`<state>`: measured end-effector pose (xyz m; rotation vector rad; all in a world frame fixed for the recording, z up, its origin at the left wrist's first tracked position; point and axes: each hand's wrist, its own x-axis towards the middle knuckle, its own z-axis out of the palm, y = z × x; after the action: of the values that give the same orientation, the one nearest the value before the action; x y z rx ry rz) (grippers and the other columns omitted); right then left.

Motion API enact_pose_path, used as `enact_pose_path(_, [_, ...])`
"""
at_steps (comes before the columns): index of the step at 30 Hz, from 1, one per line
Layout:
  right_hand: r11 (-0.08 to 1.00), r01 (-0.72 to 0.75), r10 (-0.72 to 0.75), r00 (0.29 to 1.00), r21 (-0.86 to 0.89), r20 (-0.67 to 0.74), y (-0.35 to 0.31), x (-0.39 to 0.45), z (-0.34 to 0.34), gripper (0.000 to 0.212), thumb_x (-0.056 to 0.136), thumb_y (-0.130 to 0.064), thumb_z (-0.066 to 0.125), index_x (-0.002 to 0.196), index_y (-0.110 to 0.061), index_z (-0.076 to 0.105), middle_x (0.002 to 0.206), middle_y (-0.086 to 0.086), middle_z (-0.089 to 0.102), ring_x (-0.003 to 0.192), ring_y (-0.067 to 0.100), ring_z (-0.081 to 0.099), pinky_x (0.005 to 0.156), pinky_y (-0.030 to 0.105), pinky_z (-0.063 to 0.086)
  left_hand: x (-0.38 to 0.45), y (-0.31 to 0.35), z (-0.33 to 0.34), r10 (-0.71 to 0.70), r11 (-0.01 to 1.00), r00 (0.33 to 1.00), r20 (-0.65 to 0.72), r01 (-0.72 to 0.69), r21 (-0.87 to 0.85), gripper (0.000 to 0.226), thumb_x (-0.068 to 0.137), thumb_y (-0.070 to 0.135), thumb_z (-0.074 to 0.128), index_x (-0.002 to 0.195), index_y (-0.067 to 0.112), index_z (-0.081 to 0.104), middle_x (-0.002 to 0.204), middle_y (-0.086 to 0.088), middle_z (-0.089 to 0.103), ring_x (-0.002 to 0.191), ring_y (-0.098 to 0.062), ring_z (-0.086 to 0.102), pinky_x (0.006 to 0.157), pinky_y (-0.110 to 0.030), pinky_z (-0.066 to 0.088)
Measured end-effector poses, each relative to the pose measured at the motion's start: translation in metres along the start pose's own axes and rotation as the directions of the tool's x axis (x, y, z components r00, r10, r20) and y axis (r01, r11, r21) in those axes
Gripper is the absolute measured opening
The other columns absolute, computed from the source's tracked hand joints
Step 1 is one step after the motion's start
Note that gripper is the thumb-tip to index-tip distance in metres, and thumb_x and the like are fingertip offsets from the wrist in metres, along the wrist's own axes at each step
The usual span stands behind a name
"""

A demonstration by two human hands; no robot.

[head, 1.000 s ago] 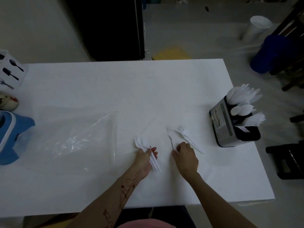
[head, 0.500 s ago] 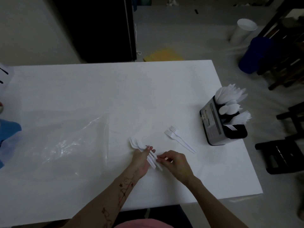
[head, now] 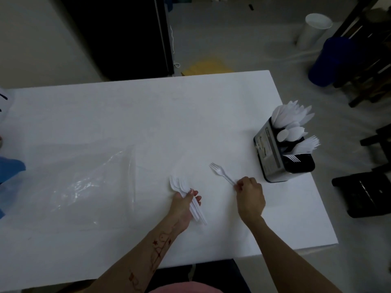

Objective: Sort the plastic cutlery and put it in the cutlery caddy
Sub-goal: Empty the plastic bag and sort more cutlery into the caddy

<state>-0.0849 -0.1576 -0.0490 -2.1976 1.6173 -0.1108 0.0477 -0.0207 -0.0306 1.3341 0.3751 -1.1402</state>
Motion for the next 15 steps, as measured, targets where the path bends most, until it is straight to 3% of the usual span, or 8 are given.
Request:
enact_pose_path(4, [0.998, -0.035, 0.032, 0.997, 0.047, 0.068, -0.001, 0.005, -0.007, 0.015, 0.093, -0.023, 0.063, 0.102, -0.011, 0.064, 0.104, 0.006, 0.059, 0.101, 0.025, 0.054, 0.068, 0.037, 0.049, -0.002, -0.003, 0.007, -0.011, 1.0, 1.0, 0.026, 0.011, 0.001, 0.007, 0.097, 0.004, 0.048, 0.092, 0.003, 0.053, 0.089, -0.011, 0.06, 0.079, -0.024, 0.06, 0.08, -0.039, 0.05])
enact_pose_path(8, [0.955, -0.015, 0.041, 0.996, 0.295, -0.084, -0.004, -0.005, -0.019, 0.009, 0.095, -0.025, 0.061, 0.092, -0.016, 0.062, 0.086, -0.002, 0.063, 0.083, 0.017, 0.058, 0.062, 0.03, 0.046, 0.0, -0.002, 0.016, 0.015, 0.999, 0.998, 0.056, -0.018, 0.051, 0.007, 0.097, 0.004, 0.049, 0.098, 0.002, 0.055, 0.094, -0.01, 0.062, 0.082, -0.023, 0.061, 0.08, -0.038, 0.05])
enact_pose_path(9, [0.902, -0.022, 0.037, 0.999, 0.431, -0.027, -0.005, -0.008, -0.022, 0.009, 0.093, -0.026, 0.064, 0.09, -0.018, 0.064, 0.081, -0.004, 0.066, 0.076, 0.013, 0.06, 0.062, 0.027, 0.046, 0.001, -0.002, 0.018, 0.024, 0.998, 0.998, 0.064, -0.028, 0.061, 0.011, 0.097, 0.003, 0.048, 0.106, 0.0, 0.053, 0.096, -0.009, 0.062, 0.084, -0.022, 0.061, 0.079, -0.037, 0.05])
enact_pose_path(11, [0.746, -0.141, -0.022, 0.971, 0.65, 0.236, -0.01, -0.016, -0.028, 0.004, 0.087, -0.023, 0.072, 0.085, -0.019, 0.072, 0.076, -0.002, 0.071, 0.066, 0.009, 0.06, 0.06, 0.024, 0.049, 0.003, -0.003, 0.022, 0.032, 0.998, 0.995, 0.091, -0.038, 0.056, 0.022, 0.097, 0.003, 0.047, 0.119, 0.001, 0.049, 0.1, -0.007, 0.063, 0.088, -0.021, 0.062, 0.077, -0.034, 0.051])
enact_pose_path(13, [0.677, -0.27, -0.105, 0.885, 0.684, 0.453, -0.012, -0.023, -0.031, 0.001, 0.082, -0.017, 0.076, 0.083, -0.017, 0.076, 0.078, 0.004, 0.074, 0.065, 0.012, 0.059, 0.057, 0.026, 0.048, 0.003, -0.002, 0.025, 0.042, 0.998, 0.993, 0.112, -0.047, 0.041, 0.023, 0.096, 0.005, 0.049, 0.119, 0.003, 0.052, 0.102, -0.007, 0.065, 0.091, -0.019, 0.063, 0.074, -0.031, 0.053])
enact_pose_path(15, [0.704, -0.292, -0.161, 0.822, 0.648, 0.546, -0.01, -0.027, -0.028, 0.005, 0.079, -0.014, 0.079, 0.082, -0.012, 0.076, 0.078, 0.009, 0.073, 0.065, 0.015, 0.06, 0.056, 0.027, 0.048, 0.003, -0.002, 0.028, 0.055, 0.998, 0.991, 0.12, -0.059, 0.036, 0.014, 0.094, 0.008, 0.055, 0.106, 0.004, 0.059, 0.098, -0.008, 0.067, 0.09, -0.02, 0.065, 0.07, -0.031, 0.056])
